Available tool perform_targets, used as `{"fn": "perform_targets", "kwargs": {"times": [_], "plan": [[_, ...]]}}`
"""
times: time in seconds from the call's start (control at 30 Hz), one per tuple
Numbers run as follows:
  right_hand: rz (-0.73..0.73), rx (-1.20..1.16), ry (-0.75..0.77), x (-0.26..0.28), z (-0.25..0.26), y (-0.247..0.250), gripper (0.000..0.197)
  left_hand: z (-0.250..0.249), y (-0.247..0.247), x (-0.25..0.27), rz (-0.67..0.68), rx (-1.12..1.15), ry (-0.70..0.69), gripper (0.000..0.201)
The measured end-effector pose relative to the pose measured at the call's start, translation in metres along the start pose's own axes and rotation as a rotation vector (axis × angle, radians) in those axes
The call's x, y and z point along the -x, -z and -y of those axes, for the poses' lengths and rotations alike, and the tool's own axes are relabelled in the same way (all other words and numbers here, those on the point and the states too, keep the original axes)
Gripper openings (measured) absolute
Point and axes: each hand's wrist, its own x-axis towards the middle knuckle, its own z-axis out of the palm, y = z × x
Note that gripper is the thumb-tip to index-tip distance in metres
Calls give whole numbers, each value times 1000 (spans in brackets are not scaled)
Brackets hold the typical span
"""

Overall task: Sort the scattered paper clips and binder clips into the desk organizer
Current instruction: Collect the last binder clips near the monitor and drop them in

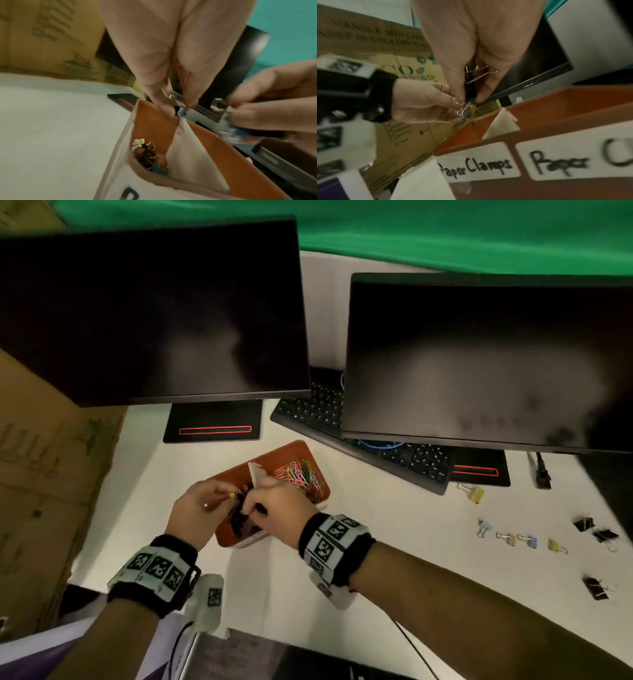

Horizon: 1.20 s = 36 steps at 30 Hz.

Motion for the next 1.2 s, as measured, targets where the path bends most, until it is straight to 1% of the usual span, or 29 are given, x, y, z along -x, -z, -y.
{"fn": "perform_targets", "kwargs": {"times": [0.03,0.1,0.17,0.2,0.27,0.33,0.43,0.5,0.57,0.67,0.73,0.77,0.83,0.9,1.0,1.1,1.2], "plan": [[7,7,-15,-13,8,-10,13,4,3,-2,31,35,27,43],[42,9,-96,-28,15,-24,27,3,6,-4,61,56,69,48],[30,-61,-134,-27,15,-24,39,-6,7,-4,47,46,54,41],[5,-106,-127,-21,13,-18,42,-11,6,-4,32,38,31,36],[-44,-164,-106,-3,1,-1,41,-25,-2,-3,13,17,-37,28],[-73,-188,-92,24,-20,21,37,-44,-17,0,35,34,-114,24],[-200,-142,-129,83,-73,58,26,-84,-69,6,159,72,-193,20],[-284,-9,-235,132,-113,84,25,-110,-117,14,259,65,-258,24],[-357,157,-390,187,-154,111,28,-131,-169,24,372,24,-320,28],[-431,369,-718,270,-206,150,39,-158,-249,41,563,-76,-382,32],[-393,428,-945,316,-228,171,46,-169,-298,48,666,-176,-424,37],[-353,442,-1031,336,-237,178,49,-172,-320,50,699,-233,-452,41],[-284,429,-1118,366,-253,188,53,-175,-360,52,729,-333,-471,47],[-265,329,-1117,383,-268,190,51,-176,-389,53,731,-412,-430,50],[-264,232,-1015,392,-287,195,38,-176,-415,52,670,-522,-402,44],[-223,170,-949,393,-296,204,35,-178,-426,48,634,-532,-383,34],[-223,208,-881,392,-303,209,30,-183,-426,46,623,-484,-329,27]]}}
